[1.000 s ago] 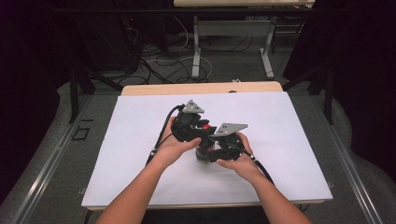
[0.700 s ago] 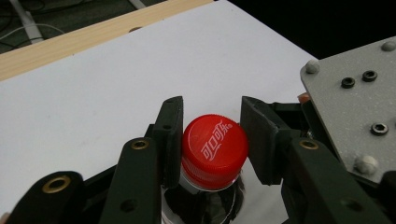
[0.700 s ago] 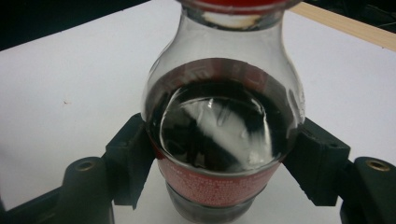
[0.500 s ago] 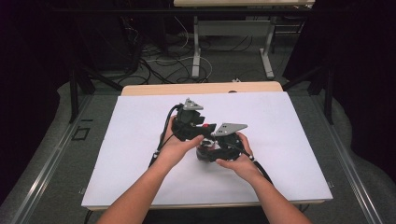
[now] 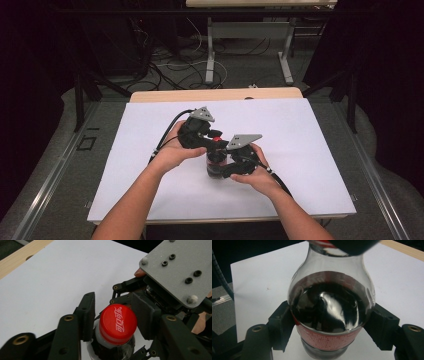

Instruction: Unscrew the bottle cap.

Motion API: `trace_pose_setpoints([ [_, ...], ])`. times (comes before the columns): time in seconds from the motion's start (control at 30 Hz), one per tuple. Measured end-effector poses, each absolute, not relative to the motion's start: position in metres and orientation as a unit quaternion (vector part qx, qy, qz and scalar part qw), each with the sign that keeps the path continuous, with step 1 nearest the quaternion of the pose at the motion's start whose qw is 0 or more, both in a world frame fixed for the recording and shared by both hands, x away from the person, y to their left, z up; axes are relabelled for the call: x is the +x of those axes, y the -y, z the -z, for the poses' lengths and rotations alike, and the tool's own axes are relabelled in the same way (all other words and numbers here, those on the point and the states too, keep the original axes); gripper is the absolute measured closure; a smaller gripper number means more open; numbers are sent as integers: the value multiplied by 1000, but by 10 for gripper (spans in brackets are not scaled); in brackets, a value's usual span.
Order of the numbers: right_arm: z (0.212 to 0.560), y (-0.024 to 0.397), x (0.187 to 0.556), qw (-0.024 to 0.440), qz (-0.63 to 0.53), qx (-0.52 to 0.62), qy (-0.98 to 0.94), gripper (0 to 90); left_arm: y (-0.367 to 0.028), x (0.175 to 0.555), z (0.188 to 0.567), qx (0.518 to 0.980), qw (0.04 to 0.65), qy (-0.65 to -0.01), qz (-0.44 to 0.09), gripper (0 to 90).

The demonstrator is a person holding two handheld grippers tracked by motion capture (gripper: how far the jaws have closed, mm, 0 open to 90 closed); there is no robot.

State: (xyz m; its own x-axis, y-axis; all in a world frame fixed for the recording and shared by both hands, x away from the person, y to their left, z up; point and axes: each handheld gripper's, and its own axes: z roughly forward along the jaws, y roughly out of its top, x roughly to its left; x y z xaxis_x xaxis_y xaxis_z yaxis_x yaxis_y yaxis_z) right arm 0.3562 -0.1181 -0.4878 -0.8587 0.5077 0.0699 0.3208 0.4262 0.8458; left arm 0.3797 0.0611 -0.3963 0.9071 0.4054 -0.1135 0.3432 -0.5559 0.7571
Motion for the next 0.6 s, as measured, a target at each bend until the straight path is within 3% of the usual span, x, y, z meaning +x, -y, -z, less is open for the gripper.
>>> trace_pose_setpoints([
  [0.2, 488, 118, 356, 101, -473, 256, -837, 297, -58, 375, 396, 876, 418, -235, -54, 612],
  [0.6, 489, 116, 355, 134, -458, 289, -830, 297, -35, 354, 401, 799, 405, -418, -149, 613],
])
